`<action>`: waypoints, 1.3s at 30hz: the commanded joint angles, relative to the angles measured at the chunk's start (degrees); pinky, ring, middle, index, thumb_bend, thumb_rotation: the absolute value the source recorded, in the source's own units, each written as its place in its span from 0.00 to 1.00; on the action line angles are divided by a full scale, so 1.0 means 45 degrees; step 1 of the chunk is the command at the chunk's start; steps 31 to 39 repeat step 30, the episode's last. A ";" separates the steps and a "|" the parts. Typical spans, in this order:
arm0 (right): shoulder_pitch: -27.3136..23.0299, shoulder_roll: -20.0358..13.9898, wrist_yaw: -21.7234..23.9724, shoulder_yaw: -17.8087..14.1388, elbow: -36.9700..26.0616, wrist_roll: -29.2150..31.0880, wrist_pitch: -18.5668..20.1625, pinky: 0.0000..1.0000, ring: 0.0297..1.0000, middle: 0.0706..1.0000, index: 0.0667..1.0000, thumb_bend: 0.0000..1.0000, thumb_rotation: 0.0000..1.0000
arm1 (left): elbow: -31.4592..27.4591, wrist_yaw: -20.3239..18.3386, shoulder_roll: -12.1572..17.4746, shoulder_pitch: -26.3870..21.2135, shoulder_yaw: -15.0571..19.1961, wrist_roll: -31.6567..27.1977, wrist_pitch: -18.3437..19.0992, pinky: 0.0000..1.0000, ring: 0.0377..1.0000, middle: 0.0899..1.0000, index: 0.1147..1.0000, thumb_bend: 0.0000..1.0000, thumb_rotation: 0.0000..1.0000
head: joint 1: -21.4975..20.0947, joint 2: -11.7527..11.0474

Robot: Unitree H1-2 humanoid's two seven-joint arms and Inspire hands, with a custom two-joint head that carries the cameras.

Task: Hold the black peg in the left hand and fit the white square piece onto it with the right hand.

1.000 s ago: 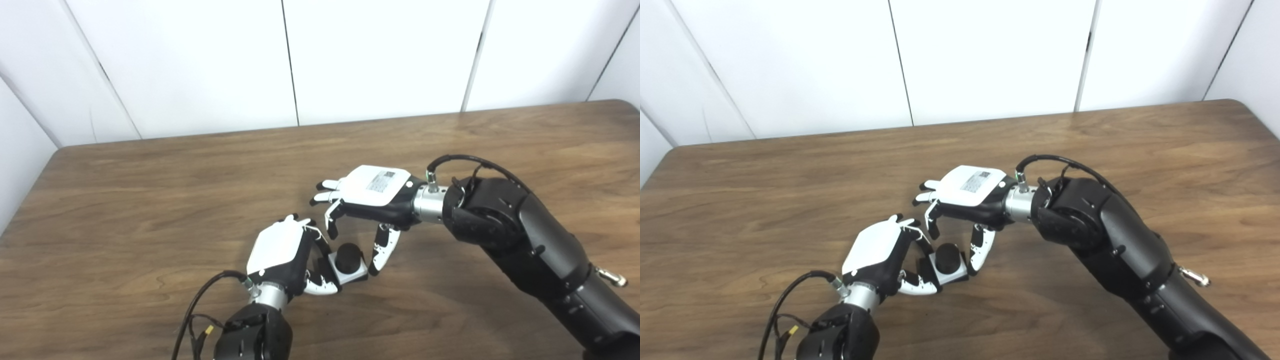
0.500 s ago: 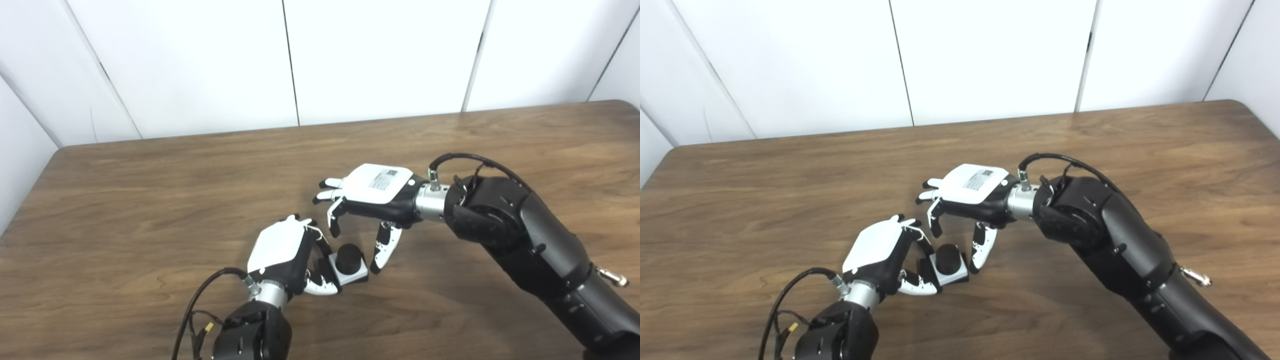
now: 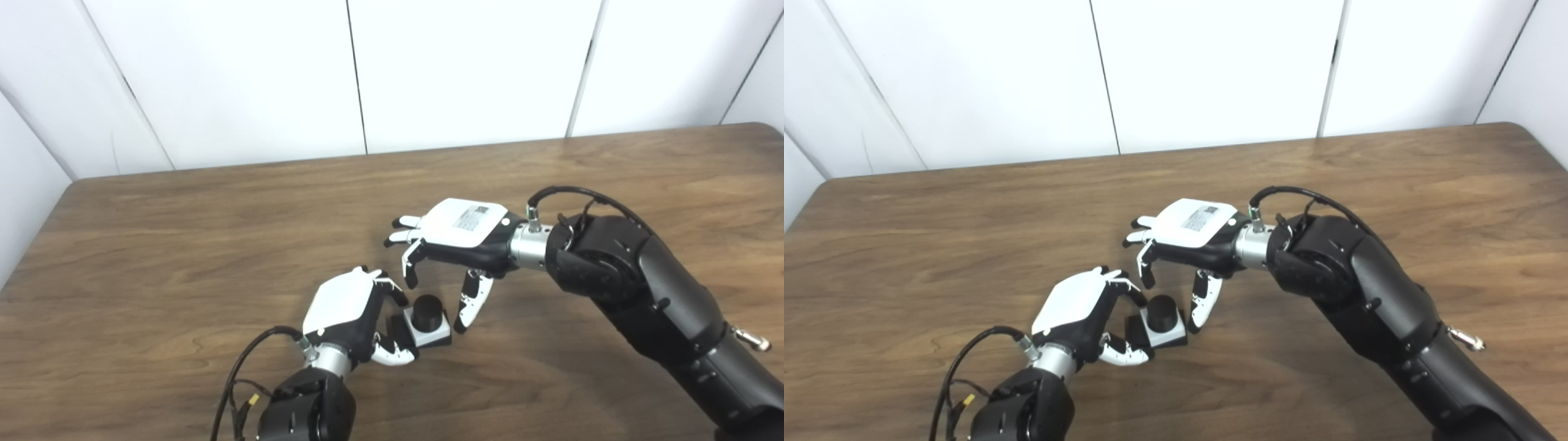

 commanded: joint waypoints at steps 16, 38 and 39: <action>-0.0354 -0.0060 -0.0170 -0.0552 -0.0274 0.0226 0.0431 0.92 1.00 0.94 0.61 0.92 0.23 | -0.0829 -0.1070 0.0100 -0.0497 0.0444 0.0711 -0.0320 1.00 1.00 0.93 0.58 0.97 0.10 | 0.0053 0.0080; -0.0046 -0.0500 0.0009 -0.1665 -0.0564 0.1051 0.1602 0.89 1.00 0.95 0.66 0.94 0.33 | -0.2105 -0.2810 0.0381 -0.0796 0.1908 0.0257 -0.0453 0.99 1.00 0.94 0.79 1.00 0.30 | -0.0015 0.0066; -0.0046 -0.0500 0.0009 -0.1665 -0.0564 0.1051 0.1602 0.89 1.00 0.95 0.66 0.94 0.33 | -0.2105 -0.2810 0.0381 -0.0796 0.1908 0.0257 -0.0453 0.99 1.00 0.94 0.79 1.00 0.30 | -0.0015 0.0066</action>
